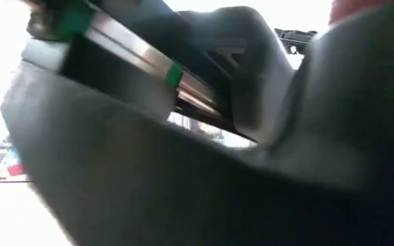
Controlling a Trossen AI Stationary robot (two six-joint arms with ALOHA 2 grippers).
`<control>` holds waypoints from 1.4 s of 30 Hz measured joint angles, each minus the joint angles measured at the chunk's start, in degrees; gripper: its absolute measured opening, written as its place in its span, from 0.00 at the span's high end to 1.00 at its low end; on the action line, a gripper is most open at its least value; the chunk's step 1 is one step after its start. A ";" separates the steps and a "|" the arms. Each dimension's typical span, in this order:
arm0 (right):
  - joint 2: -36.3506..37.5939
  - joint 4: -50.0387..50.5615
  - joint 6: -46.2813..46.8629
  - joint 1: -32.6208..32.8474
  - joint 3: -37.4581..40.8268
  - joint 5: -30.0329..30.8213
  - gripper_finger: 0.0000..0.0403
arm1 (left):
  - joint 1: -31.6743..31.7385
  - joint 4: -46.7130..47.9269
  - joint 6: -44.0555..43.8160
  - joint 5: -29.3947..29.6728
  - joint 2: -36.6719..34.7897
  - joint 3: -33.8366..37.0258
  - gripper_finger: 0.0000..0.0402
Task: Pick and place Granola Bars by type
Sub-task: Put the yellow granola bar into the right transparent bin
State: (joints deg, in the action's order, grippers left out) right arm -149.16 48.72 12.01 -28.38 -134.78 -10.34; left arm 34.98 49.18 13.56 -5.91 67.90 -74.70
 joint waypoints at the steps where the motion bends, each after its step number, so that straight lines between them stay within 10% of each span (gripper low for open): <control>1: 0.00 -0.14 0.01 0.05 0.00 0.01 0.40 | 0.00 0.01 0.00 0.00 -0.01 0.00 1.00; 42: 0.00 -3.88 -0.48 1.85 2.29 7.56 0.52 | 0.02 -0.21 1.01 0.00 -0.06 0.00 1.00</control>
State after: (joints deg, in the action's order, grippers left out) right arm -149.16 44.84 11.53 -26.52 -132.49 -2.79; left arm 35.00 48.97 14.57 -5.91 67.83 -74.70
